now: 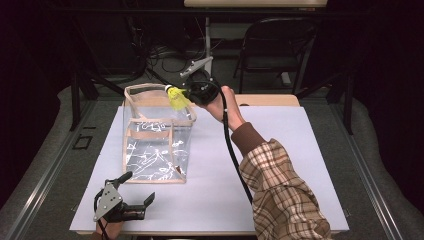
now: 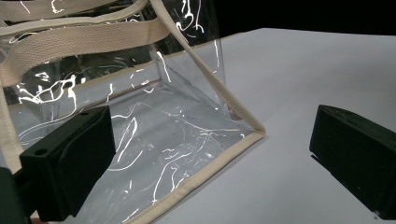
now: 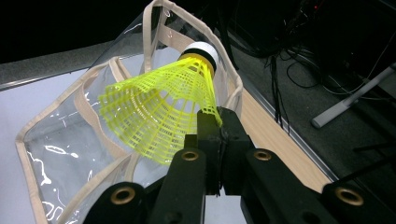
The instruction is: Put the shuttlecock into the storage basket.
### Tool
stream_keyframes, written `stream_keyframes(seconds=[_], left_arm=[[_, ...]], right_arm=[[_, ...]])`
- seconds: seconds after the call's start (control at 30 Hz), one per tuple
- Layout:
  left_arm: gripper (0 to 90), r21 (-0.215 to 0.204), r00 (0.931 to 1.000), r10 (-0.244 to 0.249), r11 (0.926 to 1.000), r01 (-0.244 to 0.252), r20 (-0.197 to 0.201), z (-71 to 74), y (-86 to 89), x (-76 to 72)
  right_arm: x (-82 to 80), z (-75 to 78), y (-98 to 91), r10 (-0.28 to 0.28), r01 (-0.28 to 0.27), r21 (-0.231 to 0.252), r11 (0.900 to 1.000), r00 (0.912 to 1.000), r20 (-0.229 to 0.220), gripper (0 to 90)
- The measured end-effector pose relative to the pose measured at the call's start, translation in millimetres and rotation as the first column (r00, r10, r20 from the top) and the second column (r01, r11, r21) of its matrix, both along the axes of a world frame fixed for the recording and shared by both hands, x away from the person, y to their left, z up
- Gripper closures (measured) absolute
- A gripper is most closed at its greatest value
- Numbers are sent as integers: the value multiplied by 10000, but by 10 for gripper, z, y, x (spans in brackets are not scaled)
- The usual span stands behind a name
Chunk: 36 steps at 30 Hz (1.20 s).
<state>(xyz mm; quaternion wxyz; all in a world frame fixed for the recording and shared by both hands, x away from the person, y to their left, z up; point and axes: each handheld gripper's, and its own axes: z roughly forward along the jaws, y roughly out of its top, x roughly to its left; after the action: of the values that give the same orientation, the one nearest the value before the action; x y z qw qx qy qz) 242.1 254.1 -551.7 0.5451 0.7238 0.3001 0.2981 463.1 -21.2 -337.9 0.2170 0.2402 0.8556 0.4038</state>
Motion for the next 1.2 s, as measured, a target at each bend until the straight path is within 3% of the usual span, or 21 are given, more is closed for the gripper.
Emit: stream_keyframes(seconds=[1.2], left_arm=[[2, -21, 10000, 14, 10000, -14, 0, 1, 6, -2]], right_arm=[[141, -96, 444, -31, 30, -298, 9996, 10000, -32, 891]])
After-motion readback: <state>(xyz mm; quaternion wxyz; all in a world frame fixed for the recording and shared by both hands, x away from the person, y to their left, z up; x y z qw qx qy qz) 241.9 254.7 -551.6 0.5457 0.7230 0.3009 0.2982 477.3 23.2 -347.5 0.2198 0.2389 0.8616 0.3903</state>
